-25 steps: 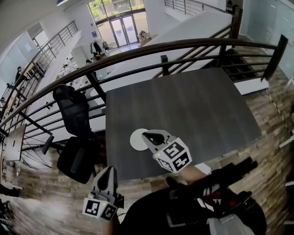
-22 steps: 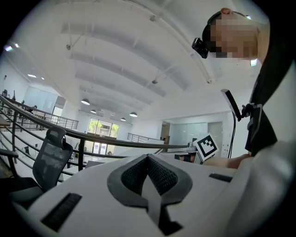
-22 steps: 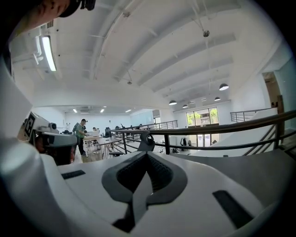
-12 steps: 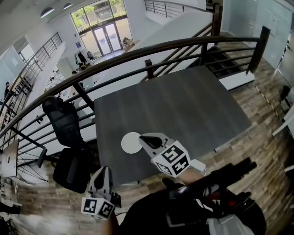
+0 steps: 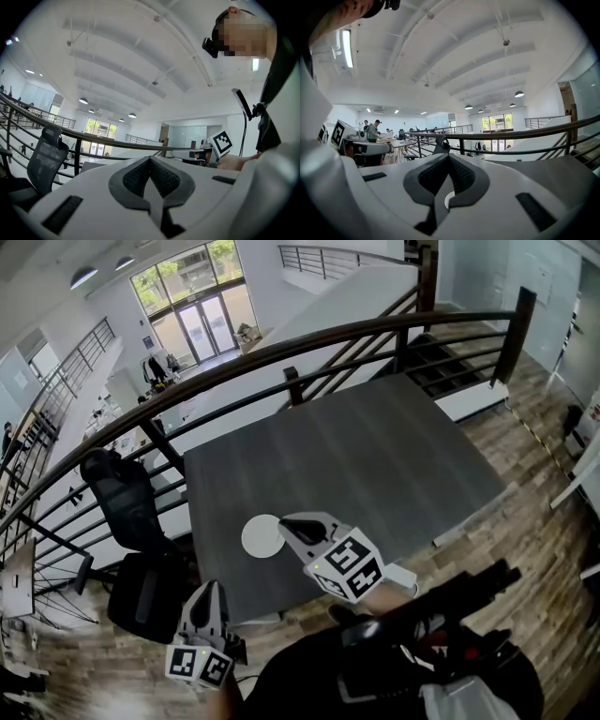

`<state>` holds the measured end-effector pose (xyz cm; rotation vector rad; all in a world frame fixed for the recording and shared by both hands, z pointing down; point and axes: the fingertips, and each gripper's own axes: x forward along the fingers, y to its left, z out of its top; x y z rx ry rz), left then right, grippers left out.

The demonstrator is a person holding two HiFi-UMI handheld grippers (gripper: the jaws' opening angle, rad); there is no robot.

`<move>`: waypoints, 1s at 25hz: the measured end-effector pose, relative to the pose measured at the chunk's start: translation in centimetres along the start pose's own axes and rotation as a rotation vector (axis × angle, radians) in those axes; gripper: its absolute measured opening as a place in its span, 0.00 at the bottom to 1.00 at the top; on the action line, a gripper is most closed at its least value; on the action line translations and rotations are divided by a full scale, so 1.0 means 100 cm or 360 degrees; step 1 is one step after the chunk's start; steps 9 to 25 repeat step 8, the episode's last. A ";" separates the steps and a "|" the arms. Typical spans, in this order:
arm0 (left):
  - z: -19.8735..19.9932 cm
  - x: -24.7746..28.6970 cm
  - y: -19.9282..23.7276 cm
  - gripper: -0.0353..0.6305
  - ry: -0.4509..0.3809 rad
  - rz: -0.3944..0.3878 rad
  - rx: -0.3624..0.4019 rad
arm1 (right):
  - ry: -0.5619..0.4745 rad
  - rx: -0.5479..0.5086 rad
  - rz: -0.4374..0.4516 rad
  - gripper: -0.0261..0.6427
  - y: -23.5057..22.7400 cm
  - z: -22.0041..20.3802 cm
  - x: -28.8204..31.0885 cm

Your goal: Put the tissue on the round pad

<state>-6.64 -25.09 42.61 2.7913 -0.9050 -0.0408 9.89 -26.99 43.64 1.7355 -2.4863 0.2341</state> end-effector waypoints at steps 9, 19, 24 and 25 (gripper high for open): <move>-0.001 -0.003 0.003 0.06 -0.0014 0.0010 0.0024 | -0.0005 0.0019 0.0002 0.04 0.000 -0.002 0.000; -0.001 -0.003 0.003 0.06 -0.0014 0.0010 0.0024 | -0.0005 0.0019 0.0002 0.04 0.000 -0.002 0.000; -0.001 -0.003 0.003 0.06 -0.0014 0.0010 0.0024 | -0.0005 0.0019 0.0002 0.04 0.000 -0.002 0.000; -0.001 -0.003 0.003 0.06 -0.0014 0.0010 0.0024 | -0.0005 0.0019 0.0002 0.04 0.000 -0.002 0.000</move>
